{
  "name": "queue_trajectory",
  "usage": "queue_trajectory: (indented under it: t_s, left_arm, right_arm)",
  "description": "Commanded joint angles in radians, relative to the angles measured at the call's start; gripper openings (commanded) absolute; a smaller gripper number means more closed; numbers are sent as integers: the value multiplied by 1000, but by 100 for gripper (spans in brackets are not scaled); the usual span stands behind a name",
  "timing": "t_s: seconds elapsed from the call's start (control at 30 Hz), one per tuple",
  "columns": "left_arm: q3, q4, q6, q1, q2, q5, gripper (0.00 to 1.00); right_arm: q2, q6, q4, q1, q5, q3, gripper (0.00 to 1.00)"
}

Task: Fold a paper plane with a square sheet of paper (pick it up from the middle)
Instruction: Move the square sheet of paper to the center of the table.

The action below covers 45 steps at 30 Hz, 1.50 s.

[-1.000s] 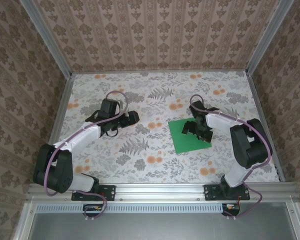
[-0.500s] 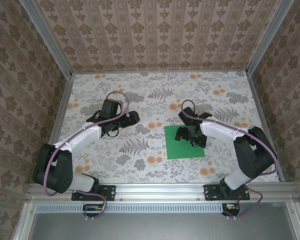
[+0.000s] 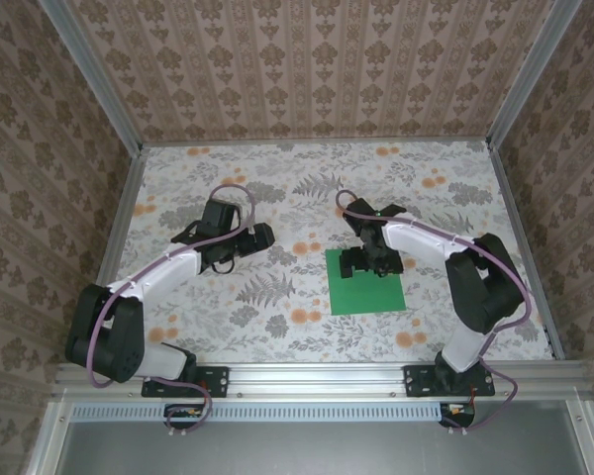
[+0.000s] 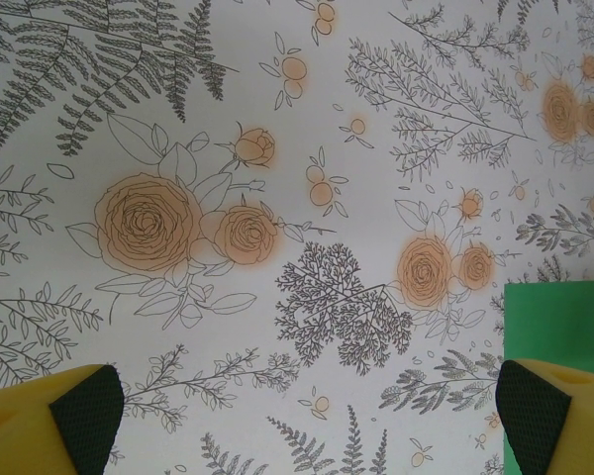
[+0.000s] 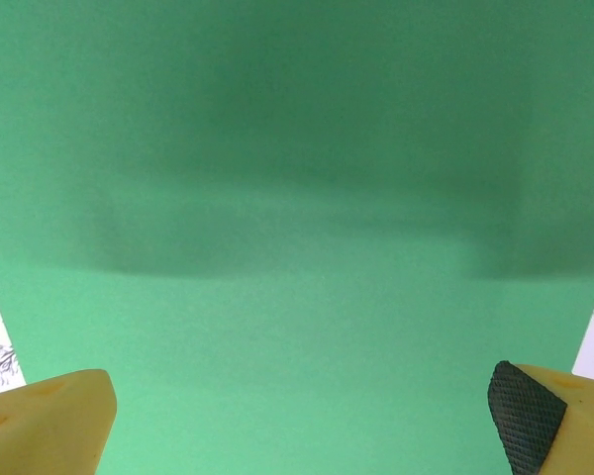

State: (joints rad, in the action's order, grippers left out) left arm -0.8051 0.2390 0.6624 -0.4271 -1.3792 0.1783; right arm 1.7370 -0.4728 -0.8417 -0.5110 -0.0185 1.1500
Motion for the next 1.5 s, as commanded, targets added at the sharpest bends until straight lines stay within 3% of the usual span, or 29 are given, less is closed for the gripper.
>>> queue_trajectory:
  t_s: [0.0,0.93,1.47]
  left_arm:
    - [9,8,9,-8,11,-2,100]
    - [20,-1,14,-14,3,28,100]
    - [23,-15,31,-21,-15,46,100]
  right_arm:
    - [44,27,-47,-11,-3,37,100]
    - [205,-36,22,-14,-69,-48,99]
    - [193,-57,38,2,-80,-57,88]
